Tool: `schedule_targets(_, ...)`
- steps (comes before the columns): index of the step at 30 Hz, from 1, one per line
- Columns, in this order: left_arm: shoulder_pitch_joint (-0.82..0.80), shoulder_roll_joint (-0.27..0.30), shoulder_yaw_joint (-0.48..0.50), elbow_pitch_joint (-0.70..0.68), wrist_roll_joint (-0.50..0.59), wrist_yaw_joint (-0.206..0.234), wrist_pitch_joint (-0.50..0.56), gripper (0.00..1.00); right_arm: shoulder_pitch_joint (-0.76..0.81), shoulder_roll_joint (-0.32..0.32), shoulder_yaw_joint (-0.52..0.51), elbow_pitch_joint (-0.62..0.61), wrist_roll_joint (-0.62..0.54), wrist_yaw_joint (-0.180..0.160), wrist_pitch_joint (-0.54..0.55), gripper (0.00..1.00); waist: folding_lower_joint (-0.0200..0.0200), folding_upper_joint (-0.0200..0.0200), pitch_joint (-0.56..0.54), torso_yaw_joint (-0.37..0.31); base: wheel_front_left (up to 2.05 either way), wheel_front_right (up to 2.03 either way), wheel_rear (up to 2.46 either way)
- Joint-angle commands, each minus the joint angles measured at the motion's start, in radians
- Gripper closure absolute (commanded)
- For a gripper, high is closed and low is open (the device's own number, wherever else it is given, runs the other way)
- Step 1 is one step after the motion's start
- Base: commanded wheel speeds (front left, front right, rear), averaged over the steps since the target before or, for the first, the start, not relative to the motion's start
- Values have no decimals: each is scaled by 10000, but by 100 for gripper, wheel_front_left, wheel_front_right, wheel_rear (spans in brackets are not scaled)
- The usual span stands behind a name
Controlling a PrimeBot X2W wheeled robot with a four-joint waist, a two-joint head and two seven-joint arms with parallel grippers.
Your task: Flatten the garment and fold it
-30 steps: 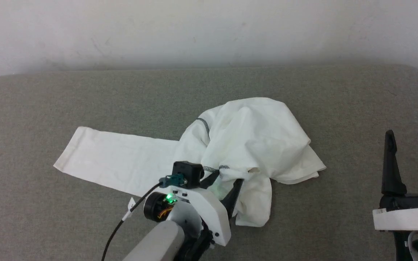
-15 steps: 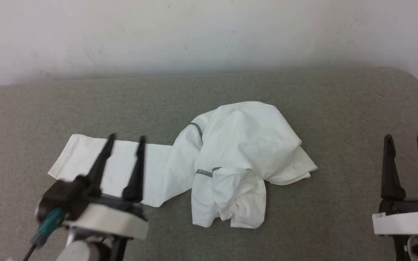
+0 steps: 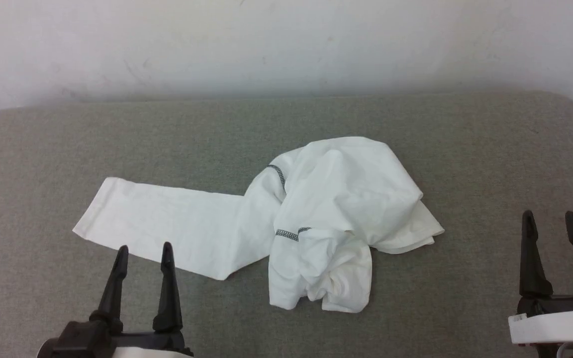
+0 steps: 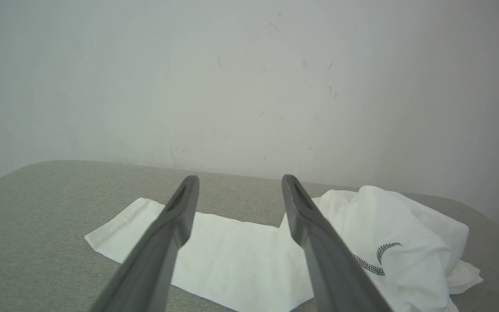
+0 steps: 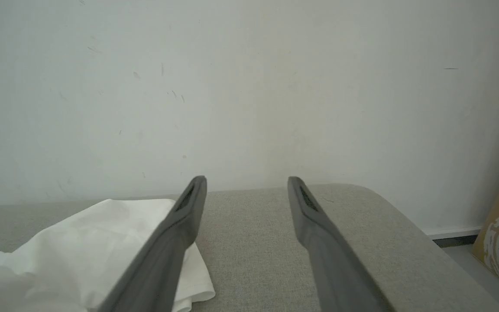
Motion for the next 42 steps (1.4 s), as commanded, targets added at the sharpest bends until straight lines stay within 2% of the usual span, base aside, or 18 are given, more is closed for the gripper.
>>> schedule_targets(1, -21, -139, 141, 51, 219, -240, -45, 0, 39, 24, -3, -3, -8, -7, 3, 0, 1, -1, 127, 115, 0, 0, 0)
schedule_targets(5, -270, -440, 489, 123, 542, -707, -46, 0, -404, 24, 105, -62, -216, -7, 412, 0, 1, -1, 389, 208, 0, 0, 0)
schedule_targets(10, -517, -817, 818, 163, 823, -1164, -46, 0, -1363, -38, 476, -174, -600, -7, 1855, 0, 1, -1, 859, 289, 0, 0, 0)
schedule_targets(19, -993, -1300, 1046, 487, 1152, -1890, -47, 0, -2671, -1221, 1259, 1103, -216, -7, 5053, 0, 1, -1, 1856, 765, 0, 0, 0)
schedule_targets(25, -1335, -1499, 1091, 763, 1333, -2269, -47, 0, -3126, -1934, 1991, 1865, 181, -7, 6329, 0, 1, -1, 2319, 1167, 0, 0, 0)
schedule_targets(30, -1546, -1622, 1106, 999, 1404, -2503, -47, 0, -3345, -2268, 2743, 2608, 585, -7, 7346, 0, 1, -1, 2453, 1431, 0, 0, 0)
schedule_targets(31, -1562, -1642, 1129, 1033, 1407, -2529, -47, 0, -3373, -2291, 2841, 2701, 660, -7, 7557, 36, 1, -1, 2450, 1449, 0, 0, 0)
schedule_targets(32, -1568, -1658, 1152, 1067, 1414, -2553, -47, 0, -3395, -2300, 2895, 2762, 707, -7, 7724, 91, 1, -1, 2435, 1458, 0, 0, 0)
schedule_targets(33, -1566, -1673, 1175, 1107, 1427, -2572, -47, 0, -3411, -2272, 2906, 2794, 770, -7, 7831, 100, 1, -1, 2394, 1453, 0, 0, 0)
schedule_targets(38, -1421, -1722, 1270, 1363, 1487, -2668, -47, 0, -3505, -2166, 2729, 2483, 594, -7, 7309, 100, 1, -1, 1822, 1265, 0, 0, 0)
schedule_targets(42, -1304, -1741, 1356, 1441, 1506, -2691, -47, 0, -3760, -2322, 2758, 2084, 450, -7, 6920, 100, 1, -1, 1324, 1078, 0, 0, 0)
